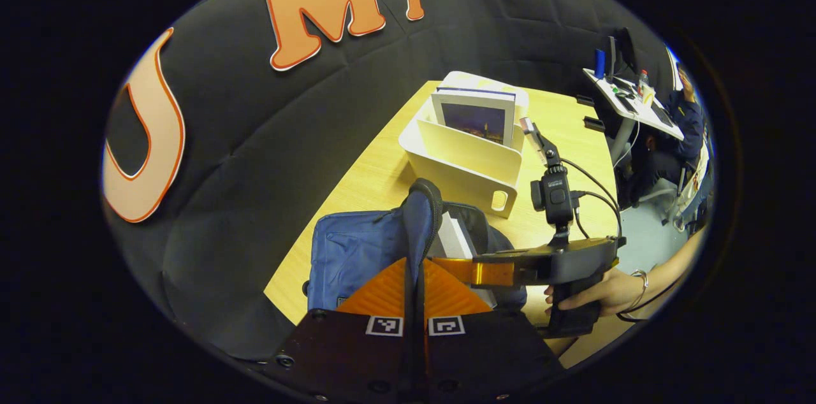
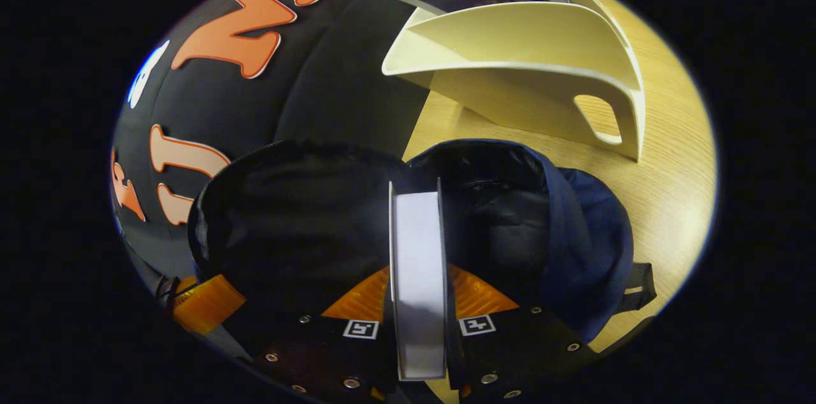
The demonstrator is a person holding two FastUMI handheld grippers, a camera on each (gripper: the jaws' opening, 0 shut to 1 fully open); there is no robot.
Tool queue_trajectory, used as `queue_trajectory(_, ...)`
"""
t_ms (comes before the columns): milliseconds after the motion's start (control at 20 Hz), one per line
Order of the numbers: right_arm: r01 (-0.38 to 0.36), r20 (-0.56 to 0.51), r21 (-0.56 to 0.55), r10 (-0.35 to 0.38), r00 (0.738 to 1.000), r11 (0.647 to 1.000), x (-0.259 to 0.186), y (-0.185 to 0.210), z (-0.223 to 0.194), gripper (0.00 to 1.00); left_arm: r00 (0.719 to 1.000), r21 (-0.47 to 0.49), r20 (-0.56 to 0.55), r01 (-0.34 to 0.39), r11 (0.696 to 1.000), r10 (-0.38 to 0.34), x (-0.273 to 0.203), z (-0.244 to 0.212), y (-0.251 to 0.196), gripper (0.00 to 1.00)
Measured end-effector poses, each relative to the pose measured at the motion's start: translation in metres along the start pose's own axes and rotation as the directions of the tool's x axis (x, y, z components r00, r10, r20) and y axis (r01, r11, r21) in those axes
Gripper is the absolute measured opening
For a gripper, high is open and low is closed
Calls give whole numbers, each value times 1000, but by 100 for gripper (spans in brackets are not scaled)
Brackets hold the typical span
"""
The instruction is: Open the schoolbag, grab two books from the bookshelf and put them into the schoolbag.
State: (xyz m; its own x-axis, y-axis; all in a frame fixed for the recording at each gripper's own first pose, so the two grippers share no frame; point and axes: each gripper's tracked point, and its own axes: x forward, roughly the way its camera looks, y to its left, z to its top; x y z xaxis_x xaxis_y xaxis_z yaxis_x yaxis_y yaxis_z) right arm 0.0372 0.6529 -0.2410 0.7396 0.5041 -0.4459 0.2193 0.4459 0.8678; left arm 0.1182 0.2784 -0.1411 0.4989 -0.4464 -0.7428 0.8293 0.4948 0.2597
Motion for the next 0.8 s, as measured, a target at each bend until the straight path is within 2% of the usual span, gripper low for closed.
queue_trajectory(50,14,-19,-6,-14,1000,1000,-1,0,0,31,1000,-7,4,-3,1000,3,-1,0,3,0)
queue_trajectory(150,42,-56,-1,-42,998,999,-2,-3,0,33,1000,-15,2,-9,1000,10,-1,-2,7,0)
queue_trajectory(200,55,-72,1,-54,996,999,-3,-4,1,48,1000,-17,1,-8,1000,8,-1,-3,7,0)
queue_trajectory(250,82,-91,-8,-82,993,997,-4,-7,0,36,1000,-18,1,-5,1000,5,-1,-3,6,0)
queue_trajectory(350,126,-112,-62,-133,985,990,-7,-18,-1,41,1000,-17,-2,0,1000,-1,0,-5,4,0)
queue_trajectory(450,127,-125,-79,-136,983,989,-10,-19,0,55,1000,-21,-1,0,1000,0,0,-5,3,0)
queue_trajectory(500,126,-143,-77,-136,980,989,-11,-18,-2,66,1000,-24,1,1,1000,-1,0,-4,4,0)
queue_trajectory(550,133,-150,-78,-143,978,988,-13,-21,-1,71,1000,-26,1,0,1000,0,0,-5,3,0)
queue_trajectory(600,154,-154,-85,-165,974,984,-15,-26,-1,84,1000,-27,1,-1,1000,1,0,-5,3,0)
queue_trajectory(650,168,-154,-99,-182,971,981,-17,-31,2,90,1000,-29,3,-2,1000,2,-1,-6,3,0)
queue_trajectory(700,180,-151,-111,-196,969,977,-18,-36,4,96,1000,-32,3,-3,999,3,-1,-6,3,0)
queue_trajectory(800,208,-153,-124,-226,962,970,-23,-45,6,97,1000,-37,5,-4,999,4,-2,-6,1,0)
